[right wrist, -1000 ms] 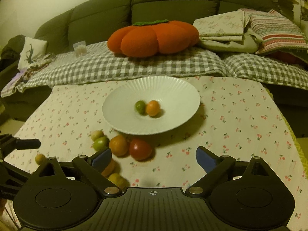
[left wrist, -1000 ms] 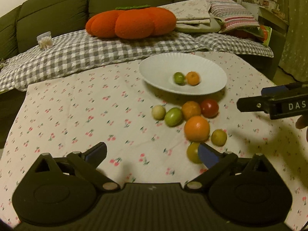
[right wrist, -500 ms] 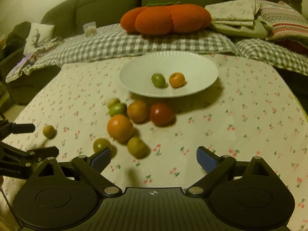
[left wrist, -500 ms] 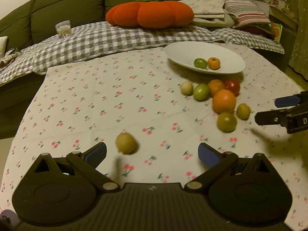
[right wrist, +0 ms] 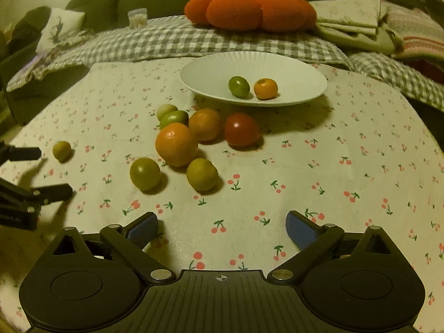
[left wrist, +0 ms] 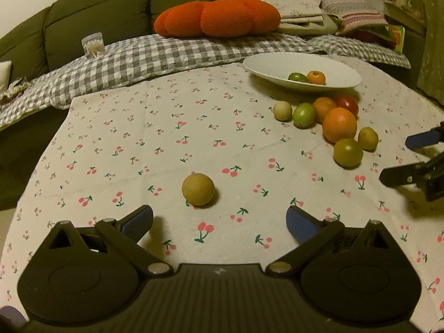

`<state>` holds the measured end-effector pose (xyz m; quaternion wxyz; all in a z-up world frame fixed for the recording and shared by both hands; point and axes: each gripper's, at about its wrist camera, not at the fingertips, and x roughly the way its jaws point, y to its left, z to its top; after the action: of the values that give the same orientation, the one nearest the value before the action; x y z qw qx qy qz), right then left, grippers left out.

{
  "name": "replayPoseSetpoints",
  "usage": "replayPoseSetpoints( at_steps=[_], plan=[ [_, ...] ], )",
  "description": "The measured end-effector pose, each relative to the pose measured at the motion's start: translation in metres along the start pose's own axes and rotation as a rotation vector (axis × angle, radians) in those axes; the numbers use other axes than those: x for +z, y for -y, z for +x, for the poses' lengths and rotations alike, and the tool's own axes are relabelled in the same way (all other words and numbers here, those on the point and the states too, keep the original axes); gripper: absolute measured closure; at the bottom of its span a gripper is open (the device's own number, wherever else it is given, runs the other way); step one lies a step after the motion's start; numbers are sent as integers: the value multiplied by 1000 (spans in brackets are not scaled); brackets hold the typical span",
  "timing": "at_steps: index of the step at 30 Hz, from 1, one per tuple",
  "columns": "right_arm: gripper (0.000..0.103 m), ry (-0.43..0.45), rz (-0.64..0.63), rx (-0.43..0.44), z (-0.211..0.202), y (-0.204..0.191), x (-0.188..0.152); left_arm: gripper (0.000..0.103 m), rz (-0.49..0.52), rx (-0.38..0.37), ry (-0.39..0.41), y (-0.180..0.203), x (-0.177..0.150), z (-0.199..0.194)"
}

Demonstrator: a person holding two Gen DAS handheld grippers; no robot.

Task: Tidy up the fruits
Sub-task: 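Grasp the tan round fruit with the left tool while the right tool grasps a yellow-green fruit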

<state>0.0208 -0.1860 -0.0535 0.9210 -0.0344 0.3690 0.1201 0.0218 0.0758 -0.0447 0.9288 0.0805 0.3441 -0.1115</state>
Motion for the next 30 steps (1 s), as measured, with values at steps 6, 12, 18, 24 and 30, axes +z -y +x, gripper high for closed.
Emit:
replayPoseSetpoints(
  at_steps=[6,12,18,24,30],
  plan=[
    [2,9,-21,2,3,-3,2,9,-37,-9,6,-1,2,2],
    [3,19,-46,3,8,-7,8,39,-53,-31,20,0,6,2],
    [13,24,-58,28,10,-10,13,58,-70,-23,23,-3,8,3],
    [30,27,-68,47,10,-14,17,67,-77,-17,25,-4,11,4],
    [45,29,-60,55,11,-12,22,76,-87,-10,21,-7,13,5]
  ],
)
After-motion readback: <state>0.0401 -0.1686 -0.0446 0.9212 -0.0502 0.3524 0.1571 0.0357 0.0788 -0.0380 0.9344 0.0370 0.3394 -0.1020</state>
